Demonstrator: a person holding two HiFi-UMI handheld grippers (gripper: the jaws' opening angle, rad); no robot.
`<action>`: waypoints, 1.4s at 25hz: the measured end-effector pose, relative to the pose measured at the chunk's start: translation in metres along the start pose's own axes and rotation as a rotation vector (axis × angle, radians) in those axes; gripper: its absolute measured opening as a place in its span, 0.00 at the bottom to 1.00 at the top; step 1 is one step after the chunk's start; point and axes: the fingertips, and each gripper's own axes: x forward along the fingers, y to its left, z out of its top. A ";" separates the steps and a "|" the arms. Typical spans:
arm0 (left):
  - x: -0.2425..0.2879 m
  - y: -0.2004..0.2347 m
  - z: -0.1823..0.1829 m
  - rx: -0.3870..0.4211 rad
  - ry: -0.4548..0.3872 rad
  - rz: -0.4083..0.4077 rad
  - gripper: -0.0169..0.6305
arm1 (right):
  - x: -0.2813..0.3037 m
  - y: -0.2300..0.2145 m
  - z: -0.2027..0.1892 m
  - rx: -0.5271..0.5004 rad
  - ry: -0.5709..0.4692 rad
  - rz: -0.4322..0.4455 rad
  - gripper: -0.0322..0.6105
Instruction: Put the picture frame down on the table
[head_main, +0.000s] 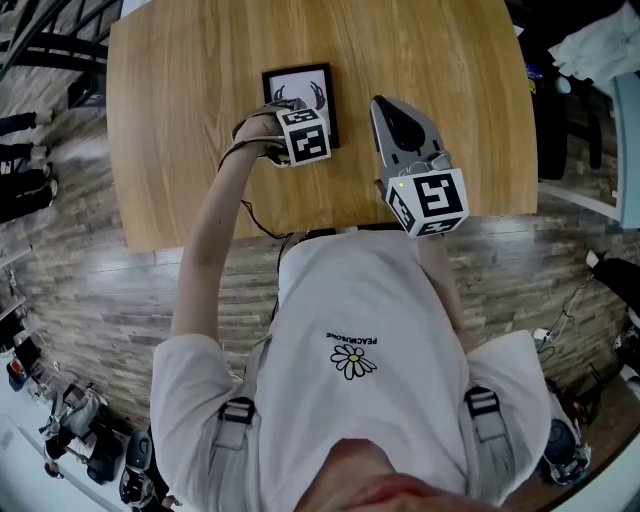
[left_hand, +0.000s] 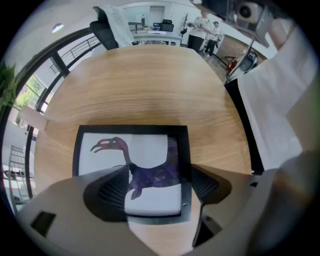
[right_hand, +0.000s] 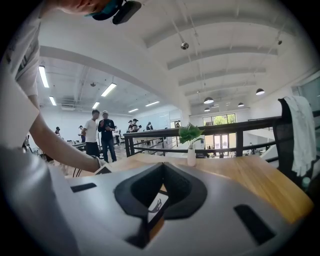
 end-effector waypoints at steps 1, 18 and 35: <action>0.000 -0.001 -0.001 0.018 0.004 0.021 0.62 | 0.000 0.001 0.001 -0.001 -0.001 0.001 0.04; -0.111 0.039 0.041 -0.251 -0.361 0.220 0.61 | -0.013 0.006 0.023 -0.036 -0.062 0.013 0.04; -0.312 0.070 0.044 -0.518 -0.923 0.737 0.05 | -0.012 0.013 0.076 -0.100 -0.196 0.029 0.04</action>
